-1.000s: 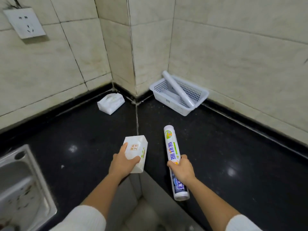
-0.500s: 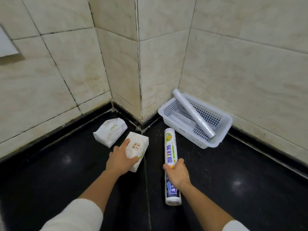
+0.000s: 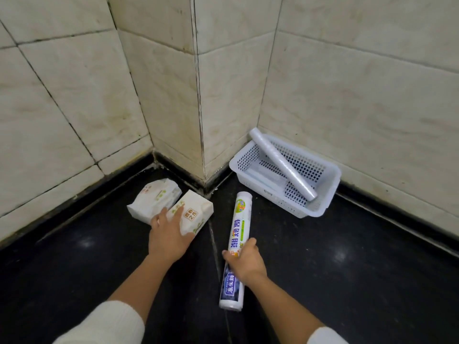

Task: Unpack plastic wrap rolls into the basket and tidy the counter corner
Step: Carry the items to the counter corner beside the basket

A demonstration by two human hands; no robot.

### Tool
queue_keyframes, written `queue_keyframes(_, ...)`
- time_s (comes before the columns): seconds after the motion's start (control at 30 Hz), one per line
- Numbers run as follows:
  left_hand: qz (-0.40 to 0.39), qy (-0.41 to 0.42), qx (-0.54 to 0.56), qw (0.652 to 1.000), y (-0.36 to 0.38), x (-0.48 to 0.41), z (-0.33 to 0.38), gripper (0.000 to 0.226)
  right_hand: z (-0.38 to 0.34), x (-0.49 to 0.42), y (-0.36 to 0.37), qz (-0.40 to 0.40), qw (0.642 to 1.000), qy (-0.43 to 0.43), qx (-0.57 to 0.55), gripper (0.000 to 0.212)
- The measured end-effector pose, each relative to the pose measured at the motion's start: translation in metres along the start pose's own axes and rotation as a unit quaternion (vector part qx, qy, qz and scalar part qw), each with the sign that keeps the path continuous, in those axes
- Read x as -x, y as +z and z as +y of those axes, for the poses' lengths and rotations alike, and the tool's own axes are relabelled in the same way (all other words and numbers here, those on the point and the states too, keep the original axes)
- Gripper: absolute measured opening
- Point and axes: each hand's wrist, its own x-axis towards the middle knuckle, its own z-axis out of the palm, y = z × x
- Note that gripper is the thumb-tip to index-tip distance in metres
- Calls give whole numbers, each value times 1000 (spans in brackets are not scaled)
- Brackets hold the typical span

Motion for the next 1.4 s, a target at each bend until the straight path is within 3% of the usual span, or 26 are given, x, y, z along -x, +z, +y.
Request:
queue_keyframes(0.1,37,24,0,999,4,29,16,74,5,11,-11,23,1000,-2,-14,61)
queue_keyframes(0.33,19,151,60,987,42,104,78,58,82,71,-50,121,988,1,-95,62)
queue_keyframes(0.63,-149,314,44,937,133,250,207,55,261,197,-136,246,954,140,-99,57)
queue_keyframes(0.83,-196,402,25,894,171,340,307,54,376,269,-202,313,919,205,-120,54)
queue_keyframes(1.03,-216,429,15,877,236,453,402,54,497,326,-278,321,917,217,-98,50)
queue_keyframes(1.17,-241,399,6,885,287,529,458,56,577,362,-332,308,925,202,-91,49)
queue_keyframes(1.4,-289,376,-20,880,343,624,511,62,678,417,-432,335,916,222,-12,46)
